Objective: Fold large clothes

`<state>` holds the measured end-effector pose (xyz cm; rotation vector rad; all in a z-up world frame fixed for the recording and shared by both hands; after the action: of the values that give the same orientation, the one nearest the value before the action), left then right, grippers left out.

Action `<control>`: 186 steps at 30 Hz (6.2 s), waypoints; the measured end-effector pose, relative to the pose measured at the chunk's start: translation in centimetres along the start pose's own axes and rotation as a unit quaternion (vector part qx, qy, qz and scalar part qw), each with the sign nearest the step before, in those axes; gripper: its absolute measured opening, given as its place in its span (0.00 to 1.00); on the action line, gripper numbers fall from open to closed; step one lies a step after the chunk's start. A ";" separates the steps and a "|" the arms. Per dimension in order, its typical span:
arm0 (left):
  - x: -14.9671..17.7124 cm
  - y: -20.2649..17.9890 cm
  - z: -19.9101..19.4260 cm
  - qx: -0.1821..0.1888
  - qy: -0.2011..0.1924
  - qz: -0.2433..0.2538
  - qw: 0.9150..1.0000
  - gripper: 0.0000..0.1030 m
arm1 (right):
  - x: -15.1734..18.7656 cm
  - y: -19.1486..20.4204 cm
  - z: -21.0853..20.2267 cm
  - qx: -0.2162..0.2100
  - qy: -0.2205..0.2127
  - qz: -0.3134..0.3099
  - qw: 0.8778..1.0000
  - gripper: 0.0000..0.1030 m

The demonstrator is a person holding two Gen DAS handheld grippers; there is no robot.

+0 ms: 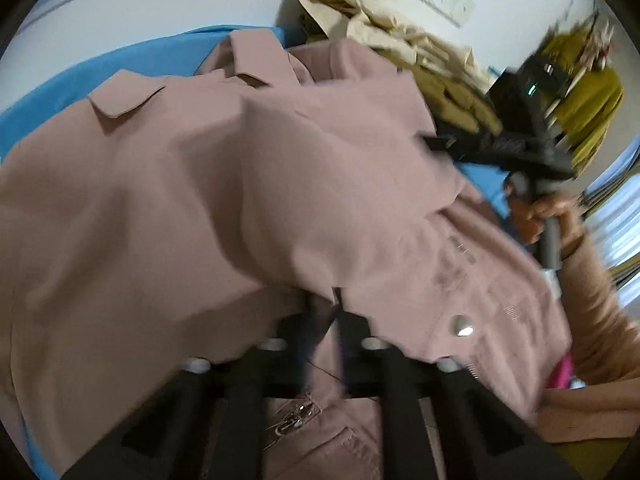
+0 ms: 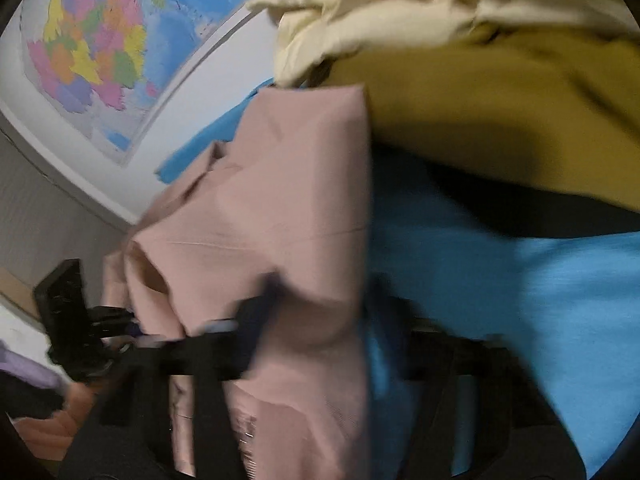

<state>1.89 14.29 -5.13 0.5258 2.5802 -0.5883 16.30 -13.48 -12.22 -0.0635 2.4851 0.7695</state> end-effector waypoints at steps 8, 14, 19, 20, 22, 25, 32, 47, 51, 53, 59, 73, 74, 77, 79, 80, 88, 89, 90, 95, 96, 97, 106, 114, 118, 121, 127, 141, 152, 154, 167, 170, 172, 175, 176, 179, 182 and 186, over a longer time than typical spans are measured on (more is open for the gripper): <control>-1.3 7.1 -8.9 -0.186 -0.076 -0.064 0.977 0.10 | -1.6 -1.4 -5.1 0.042 -0.064 0.010 0.997 0.03; 0.5 3.1 -7.8 -0.132 -0.062 0.016 0.989 0.59 | -1.4 -2.9 -3.7 0.036 -0.059 0.044 0.997 0.03; 3.3 -5.3 -4.7 -0.098 -0.039 0.156 0.982 0.79 | -1.0 -2.7 -3.4 0.042 -0.056 0.041 0.997 0.06; 3.8 -6.7 -4.1 -0.097 -0.036 0.178 0.979 0.80 | -1.0 -2.7 -3.3 0.041 -0.056 0.041 0.997 0.06; 4.5 -8.9 -1.9 -0.107 -0.013 0.221 0.969 0.85 | -0.9 -2.7 -3.2 0.043 -0.056 0.042 0.997 0.07; 4.9 -9.0 1.6 -0.144 0.036 0.236 0.960 0.78 | -0.8 -2.8 -3.2 0.044 -0.057 0.039 0.997 0.07; 1.2 -1.0 -6.6 -0.125 -0.087 0.076 0.985 0.02 | -1.2 -1.9 -4.7 0.019 -0.080 0.031 0.996 0.03; 1.3 10.9 -11.0 -0.143 -0.108 -0.116 0.977 0.56 | -0.4 3.2 -6.9 0.108 -0.131 -0.064 0.983 0.42; 1.7 8.1 -11.6 -0.119 -0.125 -0.076 0.982 0.64 | 0.9 9.0 -5.1 0.107 -0.108 -0.181 0.972 0.65; 1.9 6.6 -11.4 -0.117 -0.123 -0.051 0.984 0.79 | 1.5 10.8 -2.6 0.136 -0.089 -0.233 0.959 0.65; 2.9 3.1 -6.6 -0.167 -0.032 0.035 0.985 0.88 | 1.9 10.5 3.0 0.185 -0.031 -0.284 0.940 0.66; 0.1 7.0 -7.0 -0.274 -0.036 0.008 0.961 0.04 | 4.1 8.2 -0.9 0.134 0.017 -0.262 0.955 0.36; 0.0 6.9 -7.1 -0.288 -0.036 0.008 0.957 0.04 | 3.6 8.1 -1.4 0.121 0.005 -0.248 0.961 0.39; -0.3 7.0 -6.9 -0.287 -0.035 0.009 0.957 0.05 | 2.0 8.1 -2.0 0.103 -0.024 -0.222 0.969 0.41; -0.4 7.3 -6.5 -0.288 -0.031 0.010 0.957 0.06 | 1.3 8.3 -0.6 0.102 -0.016 -0.216 0.971 0.42; -0.5 7.2 -6.2 -0.287 -0.030 0.009 0.958 0.06 | 1.1 8.3 0.5 0.108 -0.007 -0.219 0.970 0.41; -1.6 8.4 -5.5 -0.311 -0.041 -0.001 0.949 0.06 | -1.5 4.8 2.9 0.260 -0.052 -0.182 0.947 0.19; -1.9 8.6 -5.5 -0.318 -0.045 -0.002 0.947 0.06 | -1.7 4.6 2.6 0.260 -0.054 -0.169 0.949 0.19; -2.2 8.9 -5.6 -0.322 -0.049 -0.004 0.946 0.06 | -1.7 4.7 2.3 0.250 -0.051 -0.162 0.953 0.21; -2.5 10.4 -4.5 -0.323 -0.040 -0.015 0.945 0.10 | -0.3 9.5 0.8 0.177 -0.061 -0.203 0.961 0.30; -2.4 10.6 -4.3 -0.323 -0.038 -0.015 0.945 0.15 | 0.4 11.7 1.0 0.149 -0.054 -0.232 0.960 0.35; -2.2 10.7 -4.2 -0.320 -0.036 -0.014 0.947 0.32 | 1.0 13.2 1.6 0.135 -0.045 -0.252 0.957 0.38; 2.1 9.1 -13.2 -0.326 -0.133 -0.007 0.936 0.71 | 3.7 20.1 12.5 0.118 0.055 -0.330 0.935 0.38; 10.9 12.5 -15.7 -0.384 -0.043 -0.030 0.922 0.76 | 2.8 18.5 11.6 0.132 0.046 -0.298 0.944 0.33; 14.4 14.3 -14.9 -0.363 -0.006 -0.053 0.930 0.76 | 3.2 18.5 9.6 0.106 0.044 -0.288 0.951 0.38; 15.5 15.4 -14.5 -0.344 -0.003 -0.067 0.937 0.51 | 3.6 19.6 9.3 0.091 0.044 -0.289 0.952 0.38; 13.0 10.9 -19.0 -0.448 -0.090 -0.016 0.889 0.03 | 4.2 22.7 9.4 0.060 0.038 -0.303 0.950 0.38; 22.1 5.0 -16.7 -0.400 -0.049 0.020 0.915 0.74 | 7.0 24.3 11.9 0.034 0.080 -0.326 0.941 0.44; 18.2 6.4 -23.3 -0.385 -0.125 -0.044 0.913 0.02 | 7.8 25.1 9.7 -0.006 0.064 -0.311 0.948 0.46; 15.1 3.7 -25.3 -0.366 -0.162 0.001 0.917 0.02 | 7.7 25.1 8.5 -0.020 0.057 -0.302 0.951 0.46; 8.3 -0.7 -18.7 -0.345 -0.112 0.138 0.922 0.65 | 9.0 21.9 3.3 -0.020 0.026 -0.275 0.961 0.54; 11.2 5.3 -16.5 -0.376 -0.031 0.063 0.924 0.65 | 9.1 21.1 3.7 -0.026 0.031 -0.264 0.964 0.55; 13.4 8.9 -16.8 -0.381 -0.007 -0.002 0.925 0.65 | 9.5 20.8 4.0 -0.027 0.034 -0.259 0.965 0.55; 16.6 10.6 -18.5 -0.374 -0.007 -0.052 0.926 0.65 | 10.0 20.6 4.5 -0.029 0.043 -0.257 0.965 0.55; 17.6 10.8 -18.8 -0.376 -0.003 -0.055 0.925 0.65 | 10.1 20.5 4.7 -0.030 0.046 -0.256 0.965 0.55; 20.2 11.1 -18.5 -0.356 0.016 -0.077 0.931 0.47 | 10.3 20.3 5.3 -0.036 0.054 -0.250 0.966 0.55; 20.8 11.3 -17.7 -0.307 0.015 -0.097 0.947 0.03 | 10.5 20.1 5.6 -0.036 0.058 -0.243 0.968 0.55; 17.0 7.5 -20.5 -0.267 -0.067 -0.059 0.960 0.02 | 10.6 20.3 4.5 -0.042 0.048 -0.244 0.968 0.55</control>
<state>-15.62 34.82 0.86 0.1435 2.5032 0.0509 5.40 7.10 -10.29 -0.7294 2.3719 0.6637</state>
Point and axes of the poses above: each gripper's, at about its wrist camera, not at the fingertips, and z roughly the way its jaws point, y to its left, x to its underside, the point moved 2 cm from there along z, roughly the way its jaws point, and after that the axes turned 6 degrees about z, right-handed, at the moved point
